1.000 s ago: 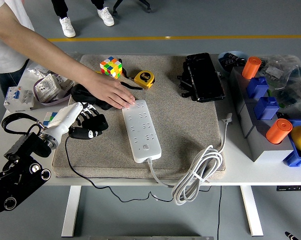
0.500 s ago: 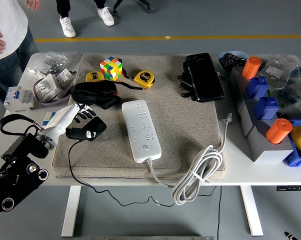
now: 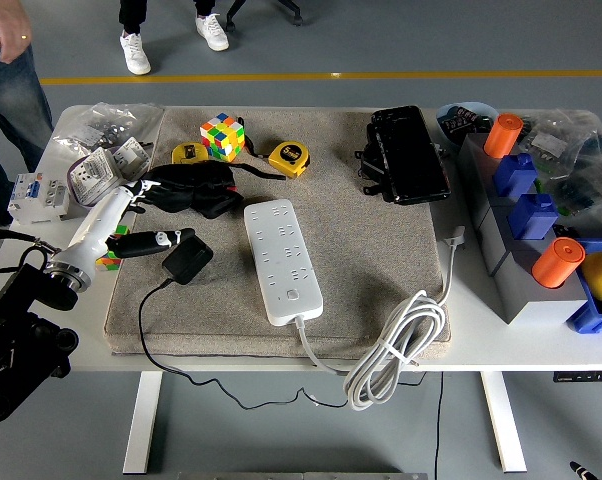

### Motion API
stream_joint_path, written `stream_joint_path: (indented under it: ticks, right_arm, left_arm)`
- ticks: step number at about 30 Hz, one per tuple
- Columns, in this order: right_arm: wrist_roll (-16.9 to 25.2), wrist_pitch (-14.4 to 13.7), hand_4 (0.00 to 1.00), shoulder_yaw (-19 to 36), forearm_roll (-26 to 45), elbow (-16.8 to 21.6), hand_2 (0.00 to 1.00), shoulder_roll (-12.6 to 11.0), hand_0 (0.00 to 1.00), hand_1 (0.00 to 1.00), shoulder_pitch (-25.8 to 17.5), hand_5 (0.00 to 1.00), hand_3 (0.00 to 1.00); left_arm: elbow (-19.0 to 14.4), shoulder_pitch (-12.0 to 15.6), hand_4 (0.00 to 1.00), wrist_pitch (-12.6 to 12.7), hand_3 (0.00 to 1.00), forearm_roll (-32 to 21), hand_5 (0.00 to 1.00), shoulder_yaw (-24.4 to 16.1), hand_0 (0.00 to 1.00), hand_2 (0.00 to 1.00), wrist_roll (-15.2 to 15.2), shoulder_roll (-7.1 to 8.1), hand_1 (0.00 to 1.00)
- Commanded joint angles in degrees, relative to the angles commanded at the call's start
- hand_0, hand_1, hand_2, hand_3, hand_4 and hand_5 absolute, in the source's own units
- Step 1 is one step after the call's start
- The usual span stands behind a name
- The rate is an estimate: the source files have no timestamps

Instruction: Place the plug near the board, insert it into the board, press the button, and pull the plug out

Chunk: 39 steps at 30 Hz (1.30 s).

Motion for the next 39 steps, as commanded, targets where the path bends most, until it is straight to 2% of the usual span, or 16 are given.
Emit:
stream_joint_path:
  ticks: [2,3,8,9,10,14,29,39]
  right_arm:
    - [0.03,-0.01,0.852,-0.06,0.14,-0.09,0.687,0.07,0.634,0.685,0.05,0.517,0.574]
    - [0.03,0.00,0.852,-0.10,0.19,-0.12,0.687,0.10,0.635,0.685,0.12,0.518,0.574]
    - [0.09,-0.04,0.852,-0.02,0.30,-0.21,0.687,0.31,0.635,0.685,0.41,0.518,0.574]
    - [0.09,-0.03,0.852,-0.05,0.32,-0.25,0.687,0.34,0.634,0.685,0.46,0.518,0.575]
    - [0.07,-0.02,0.852,-0.10,0.36,-0.30,0.687,0.38,0.634,0.685,0.53,0.518,0.575]
    - [0.06,-0.01,0.852,-0.15,0.38,-0.37,0.687,0.39,0.634,0.685,0.64,0.518,0.575]
    - [0.07,-0.07,0.852,-1.04,0.97,-0.61,0.687,0.59,0.635,0.686,1.22,0.520,0.574]
    - [0.14,-0.07,0.851,-1.47,1.26,-0.67,0.687,0.68,0.635,0.685,1.11,0.523,0.573]
  left_arm:
    - [0.59,0.80,0.998,1.78,0.779,-3.79,0.474,-1.71,0.699,0.813,-2.78,-0.96,0.768]
    - [0.91,1.07,0.996,2.30,0.727,-5.61,0.441,-2.35,0.602,0.691,-3.90,-1.34,0.685]
    - [2.39,1.36,0.996,5.16,0.727,-15.56,0.441,-3.29,0.602,0.691,-9.27,-2.23,0.685]
    - [2.57,1.30,0.914,5.52,0.625,-16.94,0.402,-3.30,0.542,0.611,-10.04,-2.23,0.632]
    - [2.83,1.22,0.914,6.05,0.625,-18.93,0.402,-3.35,0.542,0.611,-11.23,-2.22,0.632]
    - [3.29,1.26,0.914,6.82,0.625,-23.03,0.402,-4.22,0.542,0.611,-13.12,-2.26,0.632]
    - [3.51,1.89,0.880,6.42,0.599,-23.99,0.379,-7.23,0.513,0.585,-13.11,-2.19,0.615]
    - [3.19,2.31,0.878,5.87,0.599,-23.54,0.382,-7.57,0.518,0.584,-12.26,-2.16,0.611]
